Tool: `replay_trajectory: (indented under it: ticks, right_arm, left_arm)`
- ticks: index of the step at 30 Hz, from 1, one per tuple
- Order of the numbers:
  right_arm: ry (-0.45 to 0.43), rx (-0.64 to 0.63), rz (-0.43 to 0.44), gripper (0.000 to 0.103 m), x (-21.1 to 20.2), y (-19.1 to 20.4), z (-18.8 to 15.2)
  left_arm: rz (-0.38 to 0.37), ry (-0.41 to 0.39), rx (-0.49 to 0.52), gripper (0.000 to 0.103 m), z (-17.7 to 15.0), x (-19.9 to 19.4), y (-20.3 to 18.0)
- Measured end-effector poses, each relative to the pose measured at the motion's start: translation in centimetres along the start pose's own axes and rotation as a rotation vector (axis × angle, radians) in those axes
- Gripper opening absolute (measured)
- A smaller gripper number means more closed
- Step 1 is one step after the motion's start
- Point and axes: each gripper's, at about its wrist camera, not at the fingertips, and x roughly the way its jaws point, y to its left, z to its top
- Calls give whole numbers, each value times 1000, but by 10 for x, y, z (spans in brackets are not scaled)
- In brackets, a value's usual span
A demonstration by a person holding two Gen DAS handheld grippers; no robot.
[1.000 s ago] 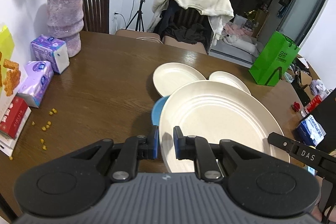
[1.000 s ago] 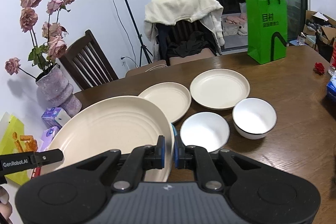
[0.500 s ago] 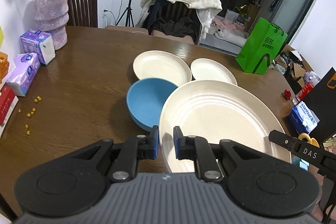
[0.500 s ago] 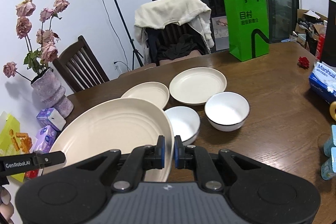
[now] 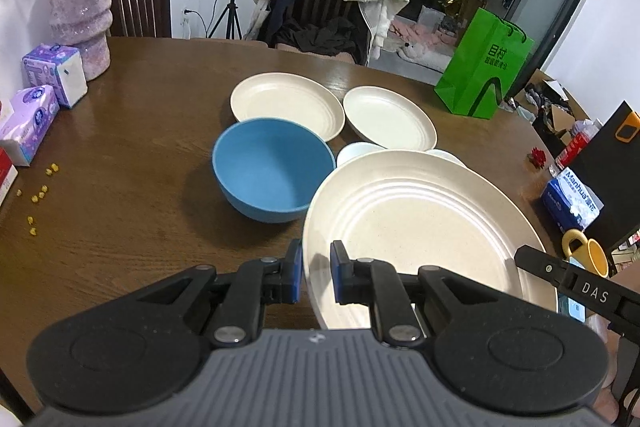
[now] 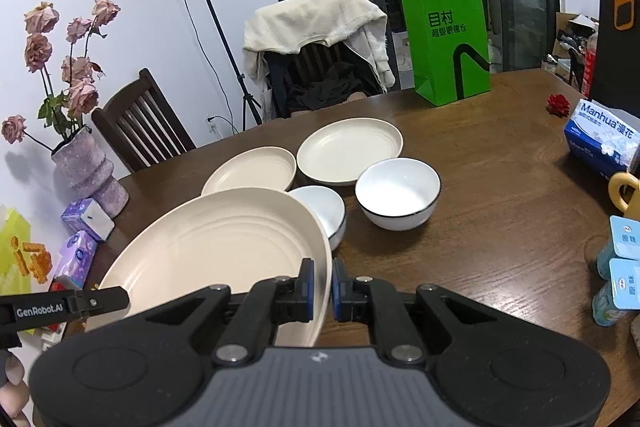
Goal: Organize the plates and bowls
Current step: 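Carry the cream plate away from the vase and lower it onto the table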
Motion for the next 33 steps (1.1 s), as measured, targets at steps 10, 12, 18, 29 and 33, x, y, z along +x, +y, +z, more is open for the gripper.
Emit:
replay_trajectory:
  ticks: [10,12,18,29,33]
  right_arm:
    - [13,-1,-19,9,3,-19,-17]
    - [18,0,-23,9,5,-23,-22]
    - [41,7,-33,9,11,-34,-35]
    - [83,24,-50,9,24,-44,-61]
    - [101,29,-53,9,31,-47,-68]
  left_arm:
    - [-6,40,20,14,-20,17,-9]
    - [-7,47,24,14,-24,20,-11]
    - [-12,68,25,14,-35,30,-13]
    - [-1,115,31,14,-57,47,-12]
    - [2,131,30,14,-64,54,-9]
